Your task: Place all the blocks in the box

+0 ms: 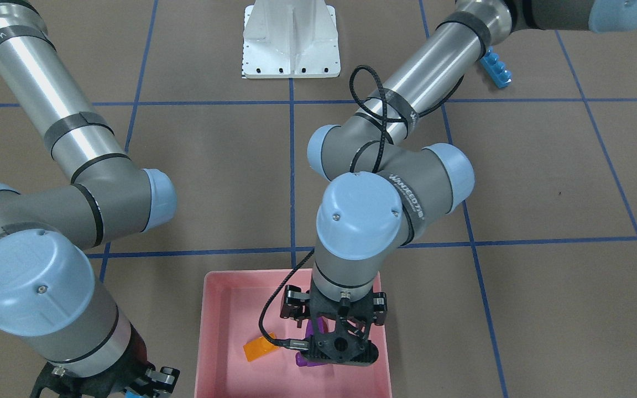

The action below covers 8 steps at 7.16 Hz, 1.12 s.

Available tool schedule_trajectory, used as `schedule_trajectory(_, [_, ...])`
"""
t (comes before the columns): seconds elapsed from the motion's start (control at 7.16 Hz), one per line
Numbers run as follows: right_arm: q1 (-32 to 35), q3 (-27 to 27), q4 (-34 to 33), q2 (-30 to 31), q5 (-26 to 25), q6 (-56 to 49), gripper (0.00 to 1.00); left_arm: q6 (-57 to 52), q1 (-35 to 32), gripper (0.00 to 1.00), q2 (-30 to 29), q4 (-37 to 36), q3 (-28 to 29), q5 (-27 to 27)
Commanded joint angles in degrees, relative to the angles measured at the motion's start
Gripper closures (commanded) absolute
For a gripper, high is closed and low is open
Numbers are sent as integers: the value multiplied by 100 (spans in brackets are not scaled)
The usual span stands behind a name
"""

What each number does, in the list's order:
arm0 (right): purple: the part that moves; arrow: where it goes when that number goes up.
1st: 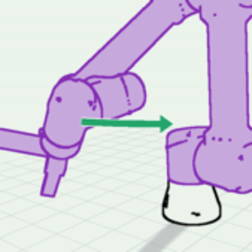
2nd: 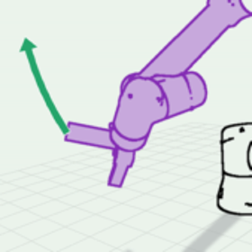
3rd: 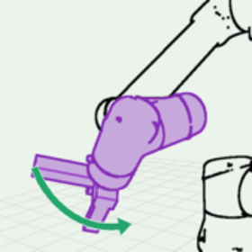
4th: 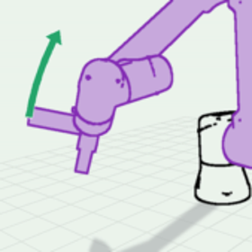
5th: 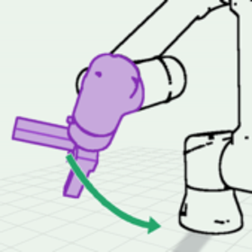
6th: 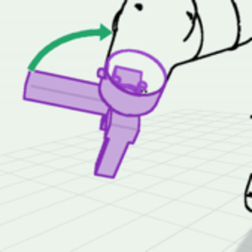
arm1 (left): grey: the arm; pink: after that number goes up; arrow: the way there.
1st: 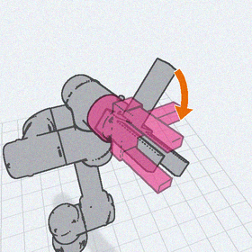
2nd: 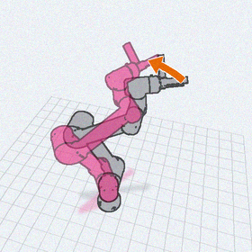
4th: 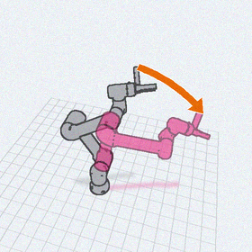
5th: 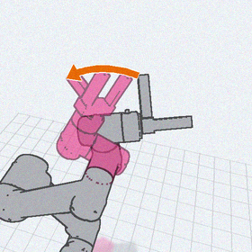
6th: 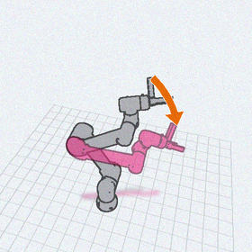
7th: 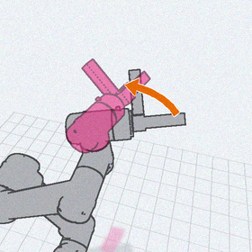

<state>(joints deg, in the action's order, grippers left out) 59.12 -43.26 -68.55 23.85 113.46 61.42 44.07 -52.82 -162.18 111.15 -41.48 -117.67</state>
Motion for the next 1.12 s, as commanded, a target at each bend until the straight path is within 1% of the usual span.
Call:
schedule_trajectory(0.0, [-294, 178, 17, -311, -8, 351, 100, -1212, -735, 0, 727, -23, -419, -1138])
schedule_trajectory(0.14, [-462, 178, 17, -363, -34, 510, 100, -1600, -973, 0, 1010, -23, -605, -1353])
schedule_trajectory(0.28, [-602, 178, 26, -355, -52, 590, 55, -1804, -1132, 0, 1300, -23, -754, -1599])
schedule_trajectory(0.42, [-717, 178, 26, -364, -130, 678, 2, -1936, -1238, 0, 1494, -32, -904, -1784])
schedule_trajectory(0.56, [-779, 178, 17, -364, -131, 713, 1, -1937, -1300, 0, 1783, -32, -1192, -1960])
schedule_trajectory(0.7, [-753, 178, 0, -355, -113, 687, 1, -1929, -1301, 0, 2404, -32, -1891, -1987])
schedule_trajectory(0.84, [-571, 178, -18, -347, 0, 513, 1, -1876, -1284, 0, 2958, 38, -2516, -1927])
schedule_trajectory(0.98, [-334, 169, -62, -329, 340, 163, 1, -1859, -1301, 0, 3268, 3, -3018, -1857])
